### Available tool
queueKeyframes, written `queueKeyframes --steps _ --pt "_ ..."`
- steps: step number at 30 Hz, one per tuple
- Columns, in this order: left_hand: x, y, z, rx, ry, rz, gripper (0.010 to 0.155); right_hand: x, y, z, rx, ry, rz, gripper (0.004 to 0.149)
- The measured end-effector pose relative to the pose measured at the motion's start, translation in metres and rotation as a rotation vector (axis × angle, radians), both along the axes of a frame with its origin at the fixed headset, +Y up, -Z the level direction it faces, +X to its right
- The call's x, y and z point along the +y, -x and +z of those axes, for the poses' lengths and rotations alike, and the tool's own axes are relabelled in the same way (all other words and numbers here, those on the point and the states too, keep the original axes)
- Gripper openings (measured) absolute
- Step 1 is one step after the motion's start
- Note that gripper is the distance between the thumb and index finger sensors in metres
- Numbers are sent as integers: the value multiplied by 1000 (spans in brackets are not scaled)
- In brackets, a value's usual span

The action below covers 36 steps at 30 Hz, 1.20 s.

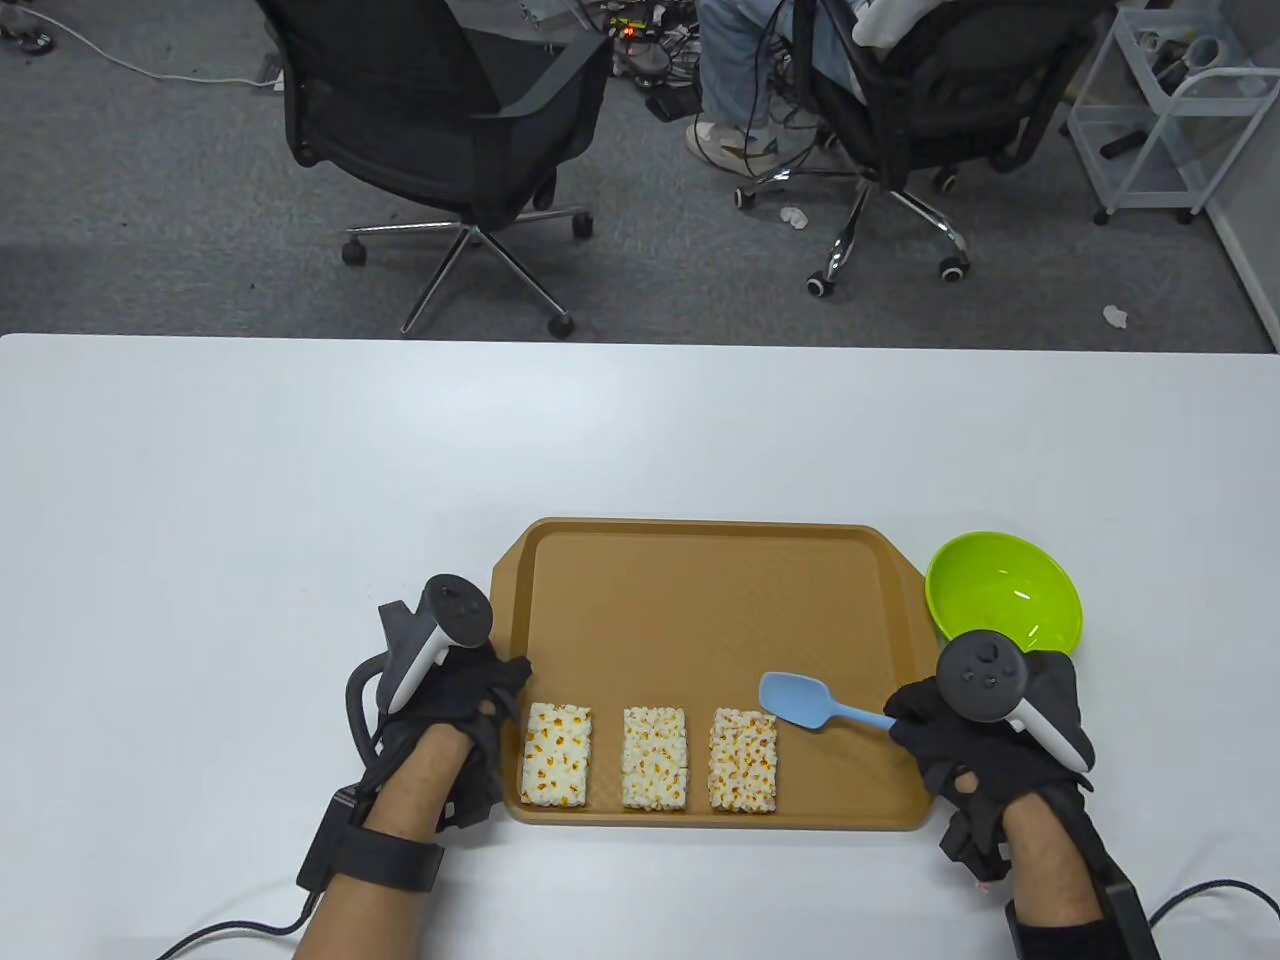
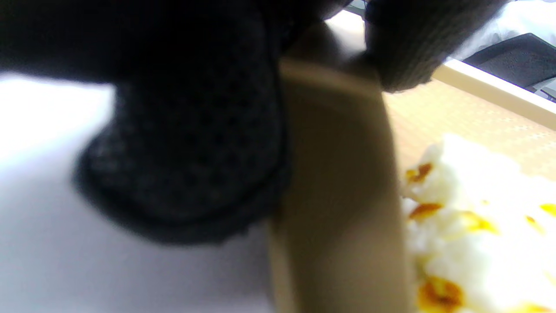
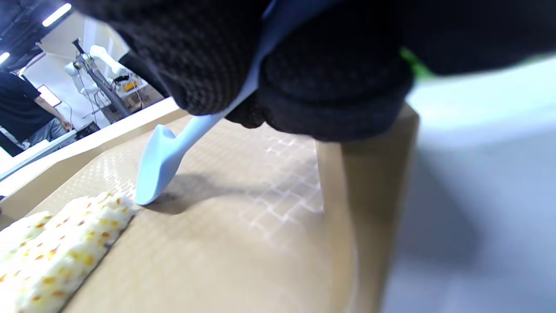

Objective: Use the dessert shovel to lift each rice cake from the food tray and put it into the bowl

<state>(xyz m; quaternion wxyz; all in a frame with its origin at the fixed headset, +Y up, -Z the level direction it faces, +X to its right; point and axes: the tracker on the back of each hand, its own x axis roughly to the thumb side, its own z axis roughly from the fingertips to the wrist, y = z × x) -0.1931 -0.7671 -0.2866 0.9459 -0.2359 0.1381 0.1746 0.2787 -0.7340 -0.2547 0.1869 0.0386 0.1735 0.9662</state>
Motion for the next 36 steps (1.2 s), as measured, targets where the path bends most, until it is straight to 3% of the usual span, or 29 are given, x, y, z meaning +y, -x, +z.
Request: queueKeyframes --steps 8,30,36 --pt "0 1 0 2 -2 5 73 -8 -6 3 6 232 -76 43" --pt "1 0 0 -4 -5 -11 73 -30 69 13 154 188 -154 44" --pt "0 0 0 -2 -4 -2 73 -31 62 8 156 235 -211 45"
